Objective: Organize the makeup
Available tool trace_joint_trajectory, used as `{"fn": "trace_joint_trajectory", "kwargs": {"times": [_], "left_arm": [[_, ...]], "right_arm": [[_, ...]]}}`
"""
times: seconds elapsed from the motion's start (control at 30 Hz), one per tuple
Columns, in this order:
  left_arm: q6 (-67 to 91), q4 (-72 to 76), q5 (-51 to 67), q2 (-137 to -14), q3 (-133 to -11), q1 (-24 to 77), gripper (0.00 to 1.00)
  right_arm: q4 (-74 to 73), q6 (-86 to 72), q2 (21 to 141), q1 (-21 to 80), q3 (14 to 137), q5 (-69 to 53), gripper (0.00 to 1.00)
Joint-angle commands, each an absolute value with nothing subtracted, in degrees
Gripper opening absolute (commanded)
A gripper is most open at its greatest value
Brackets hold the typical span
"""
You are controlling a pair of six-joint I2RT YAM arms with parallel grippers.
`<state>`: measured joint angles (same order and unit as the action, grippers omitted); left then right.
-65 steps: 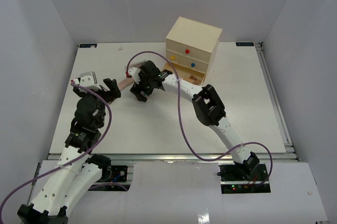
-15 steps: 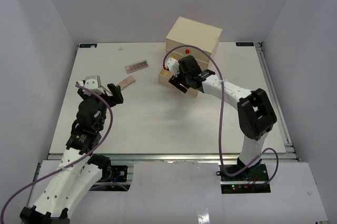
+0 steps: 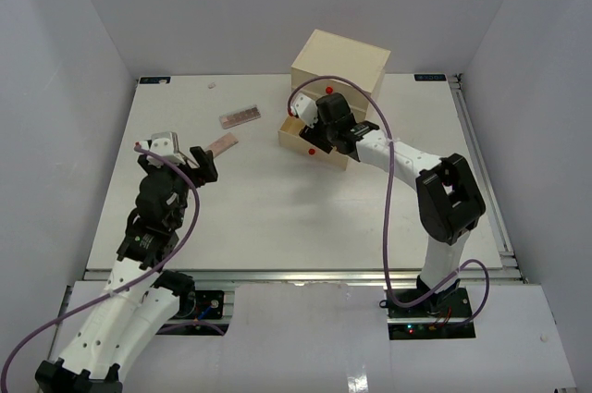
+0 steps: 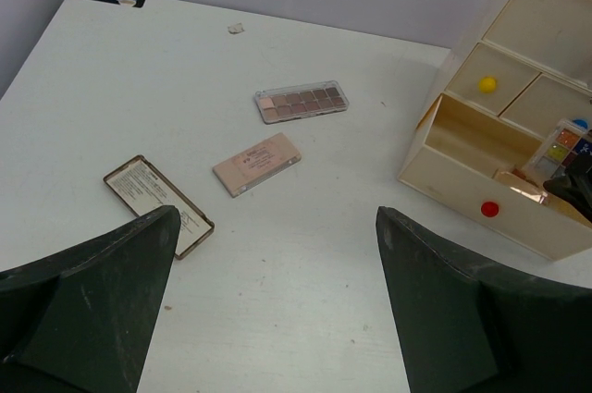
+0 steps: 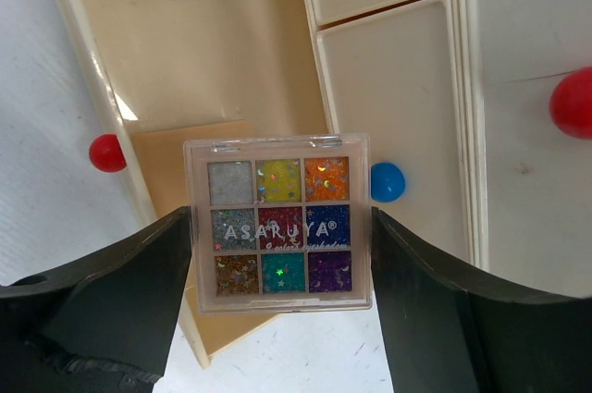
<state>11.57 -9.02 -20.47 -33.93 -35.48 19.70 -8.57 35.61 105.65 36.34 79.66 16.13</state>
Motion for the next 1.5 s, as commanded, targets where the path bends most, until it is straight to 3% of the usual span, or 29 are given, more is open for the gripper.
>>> {"fn": "trace_joint_trajectory", "kwargs": {"times": [0.0,0.13,0.17,0.23,0.53,0.6,0.77,0.87,1.0,1.23,1.47], "left_arm": [[11.87,-9.49,-19.59,-34.11,-35.16,19.42,0.98],[11.87,-9.73,-18.08,-35.39,-35.3,19.42,0.98],[11.94,-9.85,-17.34,-35.88,-35.43,19.42,0.98],[12.16,-10.13,-16.27,-37.01,-35.68,19.42,0.98],[15.77,-12.38,-12.81,-44.02,-37.19,18.66,0.98],[17.82,-13.91,-10.99,-47.24,-38.14,17.27,0.98],[22.88,-16.7,4.63,-57.09,-40.88,6.88,0.98],[25.88,-18.79,8.87,-62.76,-43.38,1.28,0.98],[31.43,-22.55,5.25,-68.8,-47.86,-1.91,0.98],[38.58,-32.17,-15.19,-85.54,-59.88,-2.9,0.98],[40.41,-32.45,-15.36,-96.86,-67.25,-3.49,0.98]], "right_arm": [[-4.66,38.76,106.78,35.86,80.67,18.45,0.71],[-4.66,37.97,105.73,35.86,79.57,17.29,0.96],[-4.71,37.76,105.37,35.86,79.42,17.1,0.96],[-4.92,37.42,104.57,35.83,79.08,16.76,0.9],[-13.43,31.36,97.08,35.29,80.07,9.86,0.9],[-16.73,26.16,94.07,34.05,80.15,3.27,0.9],[-21.71,18.76,89.27,25.78,76.9,-36.34,0.9],[-21.59,20.62,86.43,22.1,72.17,-45.13,0.9],[-19.34,21.18,83.49,19.28,67.98,-48.04,0.9],[-19.42,20.57,83.85,18.28,67.06,-52.65,0.9],[-20.1,21.25,83.61,18.22,66.8,-53.37,0.9]]}}
